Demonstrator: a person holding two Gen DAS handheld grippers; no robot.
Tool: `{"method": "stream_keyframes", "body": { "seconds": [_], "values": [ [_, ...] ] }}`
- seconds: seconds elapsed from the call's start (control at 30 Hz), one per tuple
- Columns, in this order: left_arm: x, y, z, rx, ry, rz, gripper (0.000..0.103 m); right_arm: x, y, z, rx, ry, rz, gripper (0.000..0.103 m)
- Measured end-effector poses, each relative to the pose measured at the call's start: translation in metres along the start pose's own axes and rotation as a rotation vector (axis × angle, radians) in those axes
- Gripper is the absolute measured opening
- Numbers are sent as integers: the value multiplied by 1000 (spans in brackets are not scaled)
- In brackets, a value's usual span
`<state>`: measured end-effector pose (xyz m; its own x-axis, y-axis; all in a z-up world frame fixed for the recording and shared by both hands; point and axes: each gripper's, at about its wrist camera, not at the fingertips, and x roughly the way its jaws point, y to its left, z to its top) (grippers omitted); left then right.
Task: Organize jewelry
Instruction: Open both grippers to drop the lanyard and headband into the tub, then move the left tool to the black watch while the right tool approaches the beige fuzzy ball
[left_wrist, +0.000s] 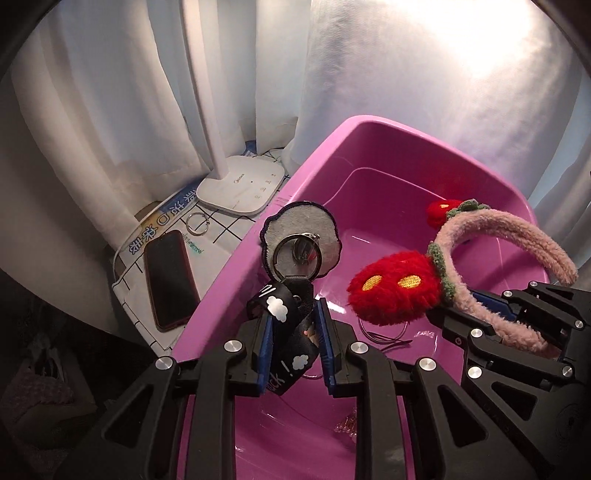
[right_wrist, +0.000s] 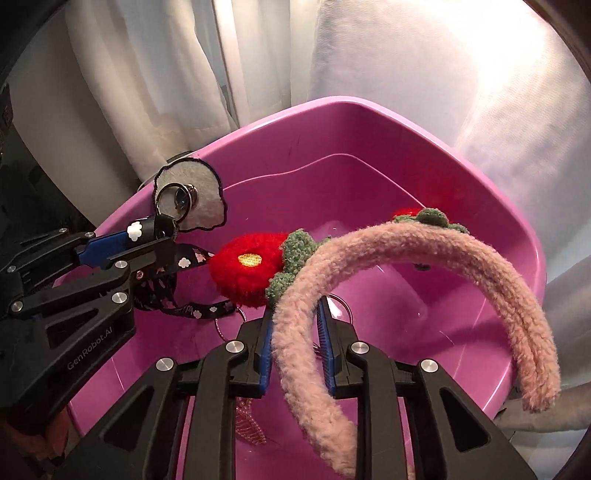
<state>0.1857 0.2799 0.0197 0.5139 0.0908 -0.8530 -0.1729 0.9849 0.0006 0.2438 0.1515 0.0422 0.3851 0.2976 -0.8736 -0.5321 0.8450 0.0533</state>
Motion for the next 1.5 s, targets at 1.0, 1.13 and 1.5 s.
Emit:
{"method": "stream_keyframes", "body": {
  "seconds": [1.0, 1.13, 1.5],
  "values": [
    [-106, -101, -31, 80, -220, -252, 97, -191, -134, -199, 380, -362, -255, 59],
    [-117, -150, -49, 147, -223, -331, 97, -195, -171, -257, 492, -338, -301, 59],
    [-64, -263, -105, 274, -80, -336, 97, -118, -225, -319, 599, -208, -231, 59]
  ]
}}
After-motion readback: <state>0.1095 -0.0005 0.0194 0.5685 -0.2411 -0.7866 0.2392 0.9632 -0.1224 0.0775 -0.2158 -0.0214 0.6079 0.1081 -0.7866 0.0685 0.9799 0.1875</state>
